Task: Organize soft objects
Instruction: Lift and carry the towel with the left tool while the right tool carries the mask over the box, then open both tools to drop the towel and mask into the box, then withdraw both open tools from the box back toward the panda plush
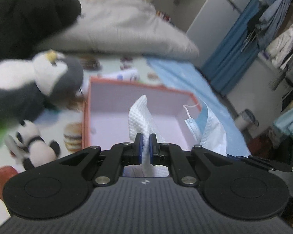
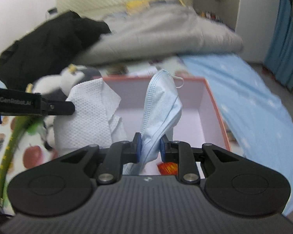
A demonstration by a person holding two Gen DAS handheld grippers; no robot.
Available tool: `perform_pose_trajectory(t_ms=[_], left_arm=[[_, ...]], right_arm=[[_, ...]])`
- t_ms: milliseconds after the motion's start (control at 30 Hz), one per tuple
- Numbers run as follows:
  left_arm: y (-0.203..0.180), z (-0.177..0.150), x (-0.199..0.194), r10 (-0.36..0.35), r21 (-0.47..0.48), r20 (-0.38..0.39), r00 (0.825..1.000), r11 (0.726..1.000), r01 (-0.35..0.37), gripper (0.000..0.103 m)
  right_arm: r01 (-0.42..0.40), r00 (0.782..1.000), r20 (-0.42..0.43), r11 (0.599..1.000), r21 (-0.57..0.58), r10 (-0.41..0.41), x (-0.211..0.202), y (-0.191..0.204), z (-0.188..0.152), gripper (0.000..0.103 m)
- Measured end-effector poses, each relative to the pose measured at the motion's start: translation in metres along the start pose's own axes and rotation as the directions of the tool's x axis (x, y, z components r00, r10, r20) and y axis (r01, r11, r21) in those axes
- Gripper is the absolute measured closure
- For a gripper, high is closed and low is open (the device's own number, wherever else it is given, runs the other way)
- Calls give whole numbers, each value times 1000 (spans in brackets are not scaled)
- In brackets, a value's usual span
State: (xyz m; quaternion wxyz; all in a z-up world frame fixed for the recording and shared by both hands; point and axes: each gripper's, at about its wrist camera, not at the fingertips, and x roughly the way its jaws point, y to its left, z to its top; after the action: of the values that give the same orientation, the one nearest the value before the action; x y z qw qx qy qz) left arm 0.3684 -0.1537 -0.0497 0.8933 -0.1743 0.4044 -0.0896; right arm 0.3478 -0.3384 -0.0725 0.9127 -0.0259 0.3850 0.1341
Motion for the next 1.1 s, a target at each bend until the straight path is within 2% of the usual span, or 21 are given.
perform_pose_trajectory(t_ms=[167, 333, 367, 400, 433, 467, 500, 567, 833, 1100], left_arm=[[1, -11, 49, 16, 6, -112, 994, 1000, -16, 95], [4, -16, 75, 25, 6, -155, 988, 1000, -24, 93], [4, -17, 81, 44, 14, -170, 985, 999, -42, 86], [3, -16, 85, 54, 18, -180, 982, 999, -51, 72], [4, -16, 88, 58, 17, -186, 981, 998, -56, 62], [4, -17, 88, 56, 14, -182, 982, 998, -54, 49], [4, -17, 87, 50, 14, -169, 984, 999, -49, 47], [3, -15, 82, 50, 27, -155, 987, 999, -46, 47], [0, -6, 33, 65, 57, -61, 996, 997, -61, 47], [7, -11, -42, 76, 68, 35, 996, 995, -78, 47]], right_arm=[[-9, 995, -99, 1000, 26, 12, 33, -18, -17, 80], [-18, 990, -141, 998, 55, 25, 49, -30, -24, 78], [-18, 989, -144, 998, 61, 26, 51, -30, -24, 77], [-21, 989, -148, 998, 65, 31, 51, -33, -22, 77], [-21, 987, -155, 998, 65, 31, 52, -33, -21, 75], [-21, 987, -160, 998, 65, 31, 53, -33, -21, 65], [-17, 987, -161, 998, 66, 27, 54, -34, -19, 51], [-10, 989, -148, 997, 71, 20, 53, -34, -17, 44], [0, 998, -61, 996, 93, 6, 20, -30, -8, 44], [-2, 999, 43, 996, 93, -2, -36, -5, -5, 44]])
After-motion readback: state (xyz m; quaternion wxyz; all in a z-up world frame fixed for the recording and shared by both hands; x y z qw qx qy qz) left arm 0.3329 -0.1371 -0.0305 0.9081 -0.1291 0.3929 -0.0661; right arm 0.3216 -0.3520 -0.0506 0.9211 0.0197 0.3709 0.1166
